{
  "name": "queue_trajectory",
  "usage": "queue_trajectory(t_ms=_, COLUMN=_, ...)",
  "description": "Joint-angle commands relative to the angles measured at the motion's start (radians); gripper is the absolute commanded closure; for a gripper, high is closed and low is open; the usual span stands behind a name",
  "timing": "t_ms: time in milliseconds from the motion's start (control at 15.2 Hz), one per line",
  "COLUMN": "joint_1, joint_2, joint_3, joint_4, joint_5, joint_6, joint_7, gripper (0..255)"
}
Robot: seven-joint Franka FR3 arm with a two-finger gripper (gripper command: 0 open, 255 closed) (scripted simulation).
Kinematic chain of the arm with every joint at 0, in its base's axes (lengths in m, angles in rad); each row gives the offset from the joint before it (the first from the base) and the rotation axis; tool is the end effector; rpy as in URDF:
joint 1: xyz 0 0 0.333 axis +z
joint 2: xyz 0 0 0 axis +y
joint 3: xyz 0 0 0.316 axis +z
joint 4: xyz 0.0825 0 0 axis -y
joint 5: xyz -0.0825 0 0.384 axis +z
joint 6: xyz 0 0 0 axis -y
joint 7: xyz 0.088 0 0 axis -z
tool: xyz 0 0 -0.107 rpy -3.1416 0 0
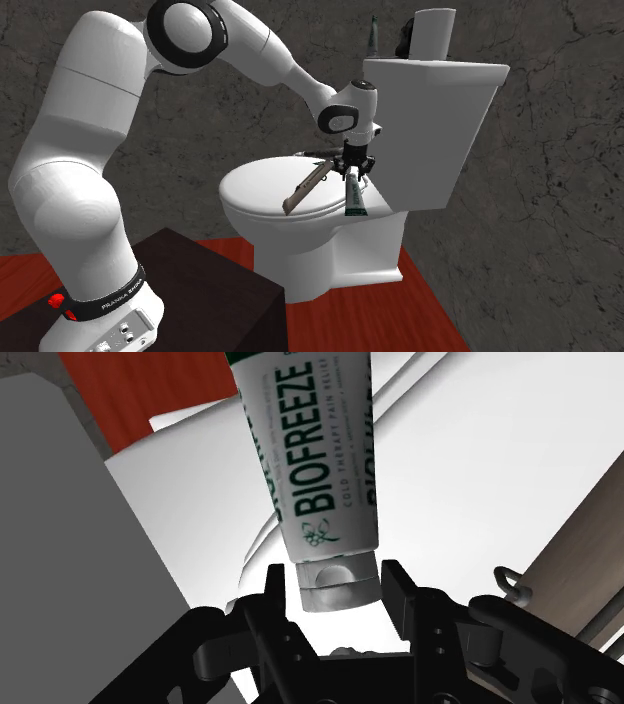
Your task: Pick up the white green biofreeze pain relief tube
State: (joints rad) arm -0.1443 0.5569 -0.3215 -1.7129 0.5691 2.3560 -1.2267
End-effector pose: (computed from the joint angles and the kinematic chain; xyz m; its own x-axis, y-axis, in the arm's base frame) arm 0.6243 -0.2783 0.2916 0.8690 0.4034 0.2867 0.4242 -0.9055 -0.0117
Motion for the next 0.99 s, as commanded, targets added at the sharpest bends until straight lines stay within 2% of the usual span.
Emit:
queue_trajectory(t_ms=0, joint_1=-0.003, joint_2=0.004, joint_3=0.0, joint_4=0.005, joint_5=0.001, joint_6=-0.002, joint_7=-0.002, gripper=255)
queue_trajectory(t_ms=924, joint_1=0.019, joint_2=-0.091, joint_3=-0.039, joint_4=0.049, joint_5=-0.071, joint_6=-0.129, joint_7=0.07, gripper=255)
